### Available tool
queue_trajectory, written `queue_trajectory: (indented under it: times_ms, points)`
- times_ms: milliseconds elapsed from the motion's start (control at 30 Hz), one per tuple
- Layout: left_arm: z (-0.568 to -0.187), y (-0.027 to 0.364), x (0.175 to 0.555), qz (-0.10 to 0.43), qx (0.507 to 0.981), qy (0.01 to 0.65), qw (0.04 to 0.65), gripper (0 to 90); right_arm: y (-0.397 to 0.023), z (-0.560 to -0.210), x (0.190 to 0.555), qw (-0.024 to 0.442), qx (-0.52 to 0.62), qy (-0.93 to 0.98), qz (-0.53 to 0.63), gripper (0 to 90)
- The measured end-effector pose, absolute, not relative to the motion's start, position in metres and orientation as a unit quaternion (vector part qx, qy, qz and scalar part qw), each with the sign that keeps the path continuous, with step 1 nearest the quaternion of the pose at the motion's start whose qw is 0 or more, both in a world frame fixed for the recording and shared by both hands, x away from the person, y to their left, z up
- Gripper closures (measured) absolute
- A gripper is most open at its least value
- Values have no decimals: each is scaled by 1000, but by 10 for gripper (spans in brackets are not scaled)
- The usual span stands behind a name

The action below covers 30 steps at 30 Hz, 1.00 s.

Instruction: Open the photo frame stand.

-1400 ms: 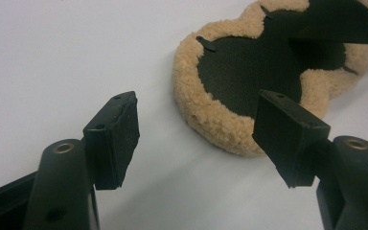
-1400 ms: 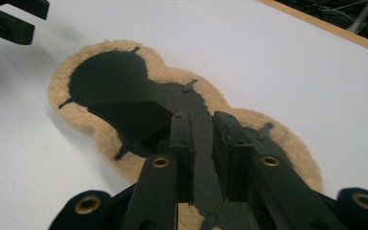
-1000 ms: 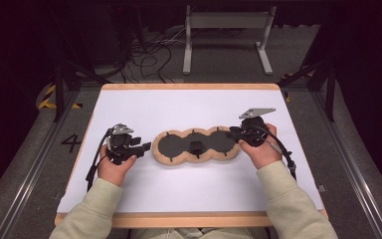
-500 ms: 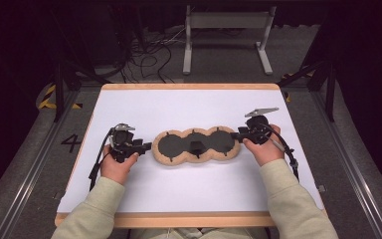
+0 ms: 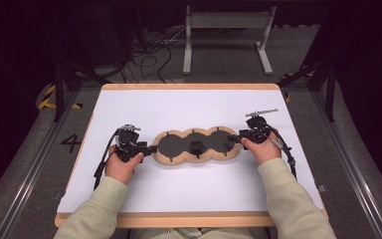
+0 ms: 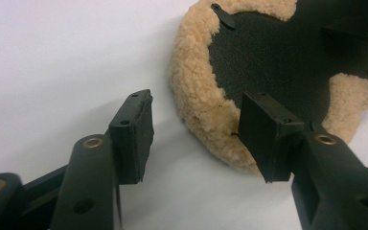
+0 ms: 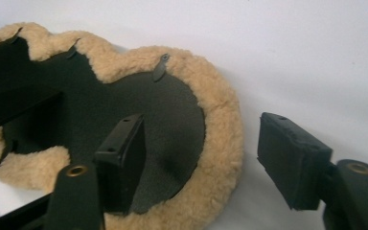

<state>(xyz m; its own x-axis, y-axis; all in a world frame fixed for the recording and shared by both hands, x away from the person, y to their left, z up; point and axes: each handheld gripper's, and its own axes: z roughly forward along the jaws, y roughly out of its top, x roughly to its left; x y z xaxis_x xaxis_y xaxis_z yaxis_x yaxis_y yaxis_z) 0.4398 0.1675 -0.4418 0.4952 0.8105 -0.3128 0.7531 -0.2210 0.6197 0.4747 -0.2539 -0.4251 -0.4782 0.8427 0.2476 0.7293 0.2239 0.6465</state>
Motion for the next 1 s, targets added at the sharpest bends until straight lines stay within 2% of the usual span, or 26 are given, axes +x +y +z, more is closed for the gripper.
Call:
queue_trajectory:
  times_ms: [233,667,900,1000]
  points:
    - [-444,162,442,25,781,503,370,425,-249,-434,481,58,515,777,358,240]
    - [-446,166,446,16,774,522,357,281,-237,-441,483,41,510,782,356,196]
    - [-449,166,447,2,772,524,361,275,-236,-441,483,42,510,781,357,191]
    - [-451,166,449,-17,770,517,374,299,-235,-441,483,44,510,782,356,188]
